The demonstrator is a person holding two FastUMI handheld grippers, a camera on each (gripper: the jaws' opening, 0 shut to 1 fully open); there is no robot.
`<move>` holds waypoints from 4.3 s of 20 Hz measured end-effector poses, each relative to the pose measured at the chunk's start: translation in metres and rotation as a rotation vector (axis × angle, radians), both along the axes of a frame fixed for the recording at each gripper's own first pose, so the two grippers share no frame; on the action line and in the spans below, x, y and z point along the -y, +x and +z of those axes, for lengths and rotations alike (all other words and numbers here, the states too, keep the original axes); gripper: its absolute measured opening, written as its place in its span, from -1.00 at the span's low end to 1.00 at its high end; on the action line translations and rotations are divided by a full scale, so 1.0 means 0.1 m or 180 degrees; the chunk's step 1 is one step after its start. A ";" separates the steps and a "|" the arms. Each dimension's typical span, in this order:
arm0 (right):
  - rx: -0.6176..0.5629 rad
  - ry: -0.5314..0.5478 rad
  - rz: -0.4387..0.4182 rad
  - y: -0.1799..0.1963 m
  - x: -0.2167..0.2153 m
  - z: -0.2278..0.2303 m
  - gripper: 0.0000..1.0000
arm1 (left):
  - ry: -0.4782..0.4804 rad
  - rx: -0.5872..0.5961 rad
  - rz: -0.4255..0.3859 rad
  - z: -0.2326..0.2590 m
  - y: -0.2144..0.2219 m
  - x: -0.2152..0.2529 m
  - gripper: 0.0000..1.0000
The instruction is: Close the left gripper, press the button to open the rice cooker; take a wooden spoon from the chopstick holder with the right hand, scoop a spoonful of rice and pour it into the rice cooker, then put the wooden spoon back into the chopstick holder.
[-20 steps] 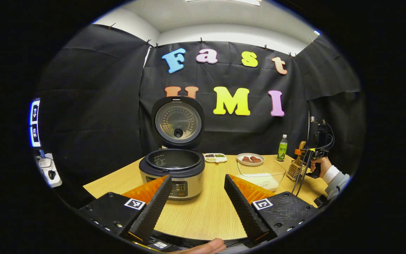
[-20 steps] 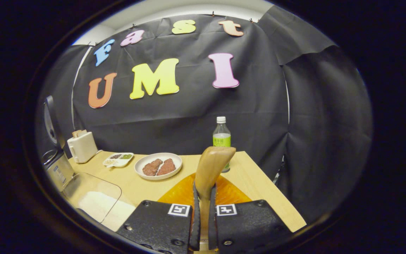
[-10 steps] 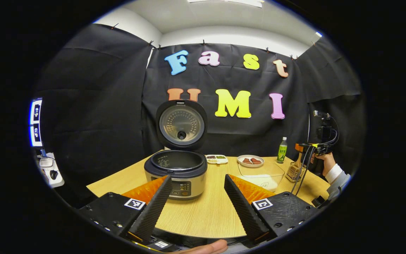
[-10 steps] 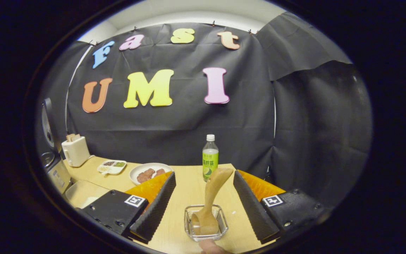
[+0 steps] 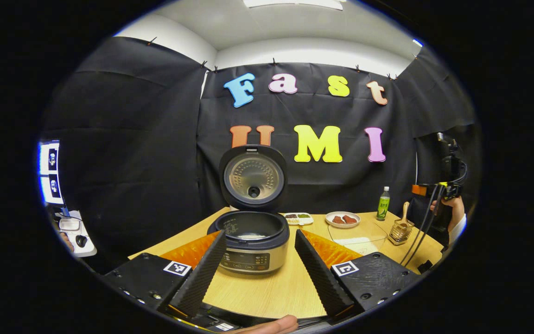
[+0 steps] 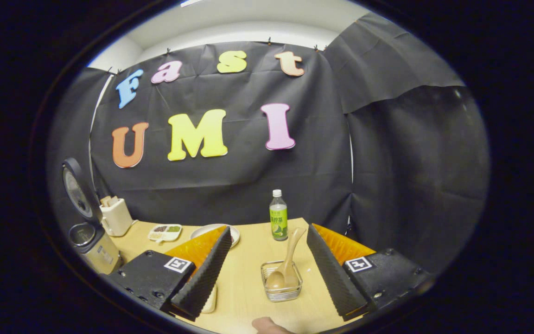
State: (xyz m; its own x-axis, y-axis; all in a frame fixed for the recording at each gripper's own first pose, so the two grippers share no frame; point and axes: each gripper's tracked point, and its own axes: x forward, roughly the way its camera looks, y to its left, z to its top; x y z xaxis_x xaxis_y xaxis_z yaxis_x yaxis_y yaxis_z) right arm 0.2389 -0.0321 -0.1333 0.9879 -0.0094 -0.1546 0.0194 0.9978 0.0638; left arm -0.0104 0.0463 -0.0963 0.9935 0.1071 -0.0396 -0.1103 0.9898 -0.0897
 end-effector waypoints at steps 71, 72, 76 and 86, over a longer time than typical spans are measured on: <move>0.0831 -0.0107 0.0721 -2.62 -1.33 0.82 1.00 | 0.0013 -0.0412 -0.0304 -0.40 1.55 -0.51 0.96; 0.0836 -0.0108 0.0761 -2.63 -1.38 0.84 1.00 | -0.0005 -0.0428 -0.0310 -0.45 1.54 -0.52 0.96; 0.0835 -0.0110 0.0815 -2.66 -1.47 0.84 1.00 | 0.0049 -0.0522 -0.0355 -0.68 1.51 -0.47 0.96; 0.0805 -0.0033 0.0877 -2.68 -1.52 0.80 1.00 | -0.0004 -0.0182 -0.0299 -0.71 1.48 -0.47 0.96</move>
